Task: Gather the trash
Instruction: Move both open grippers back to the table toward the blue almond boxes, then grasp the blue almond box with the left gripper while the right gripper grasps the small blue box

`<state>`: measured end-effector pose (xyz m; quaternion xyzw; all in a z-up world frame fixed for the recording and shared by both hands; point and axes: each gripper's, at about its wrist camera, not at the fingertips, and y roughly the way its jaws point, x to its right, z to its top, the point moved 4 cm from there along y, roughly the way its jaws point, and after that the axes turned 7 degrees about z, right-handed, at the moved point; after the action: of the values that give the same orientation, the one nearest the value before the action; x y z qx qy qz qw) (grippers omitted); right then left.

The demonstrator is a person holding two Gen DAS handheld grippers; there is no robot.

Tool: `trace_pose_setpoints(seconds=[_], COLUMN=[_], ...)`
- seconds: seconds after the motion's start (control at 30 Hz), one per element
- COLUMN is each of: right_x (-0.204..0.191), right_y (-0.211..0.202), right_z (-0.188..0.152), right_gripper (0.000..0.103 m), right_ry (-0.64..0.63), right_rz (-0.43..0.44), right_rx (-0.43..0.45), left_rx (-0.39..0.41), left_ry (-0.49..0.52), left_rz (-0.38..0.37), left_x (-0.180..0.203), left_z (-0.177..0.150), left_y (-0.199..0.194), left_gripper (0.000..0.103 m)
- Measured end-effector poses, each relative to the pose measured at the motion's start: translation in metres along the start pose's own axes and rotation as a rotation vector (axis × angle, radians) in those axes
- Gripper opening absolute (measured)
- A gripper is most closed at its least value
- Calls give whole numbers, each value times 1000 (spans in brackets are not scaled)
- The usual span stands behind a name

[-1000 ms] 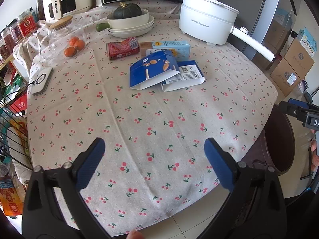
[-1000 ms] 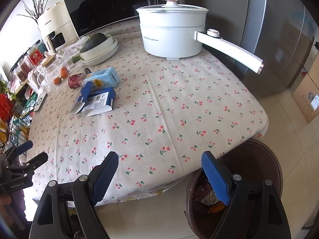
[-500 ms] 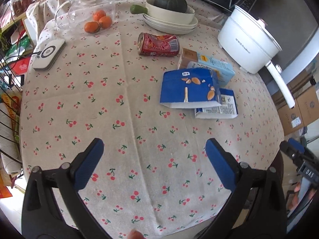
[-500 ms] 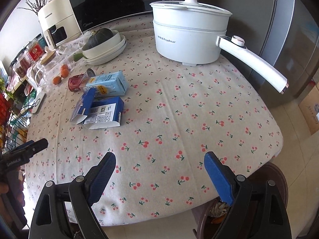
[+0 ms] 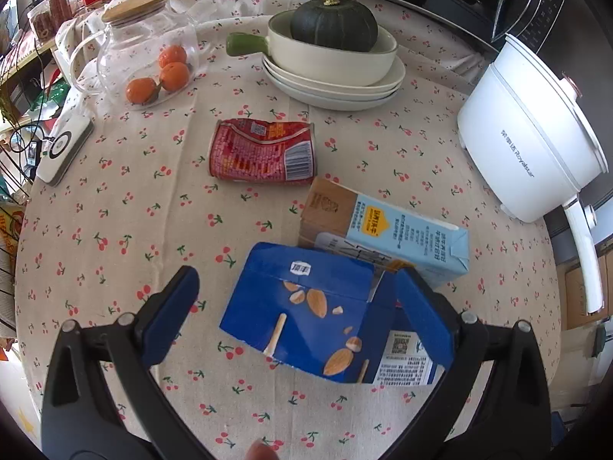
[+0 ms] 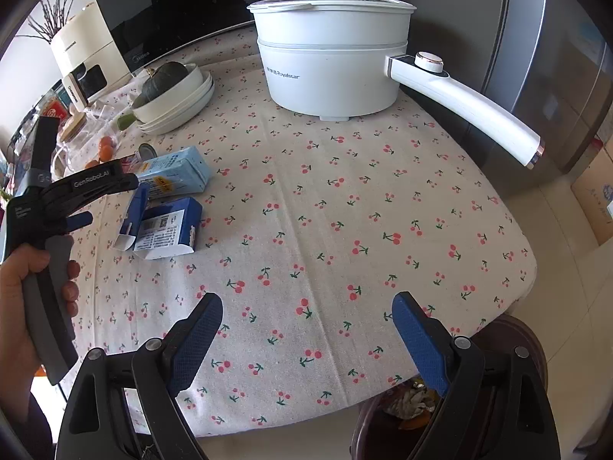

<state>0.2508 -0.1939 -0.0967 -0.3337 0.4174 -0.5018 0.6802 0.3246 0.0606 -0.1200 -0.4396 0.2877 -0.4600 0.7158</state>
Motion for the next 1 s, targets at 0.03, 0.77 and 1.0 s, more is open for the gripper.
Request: trace_pose_setpoints(seconds=[0.03, 0.77, 1.0], right_x=[2, -31, -38], right_y=[0, 4, 7], right_z=[0, -4, -5], right_gripper=[92, 92, 92], right_ry=[0, -74, -74], right_rz=[-2, 17, 23], right_rx=[0, -12, -13], left_rx=[0, -175, -107], left_ry=[5, 50, -78], left_rz=[9, -27, -89], left_x=[3, -100, -93], left_z=[2, -65, -47], left_y=[4, 17, 0], left_gripper=[102, 101, 101])
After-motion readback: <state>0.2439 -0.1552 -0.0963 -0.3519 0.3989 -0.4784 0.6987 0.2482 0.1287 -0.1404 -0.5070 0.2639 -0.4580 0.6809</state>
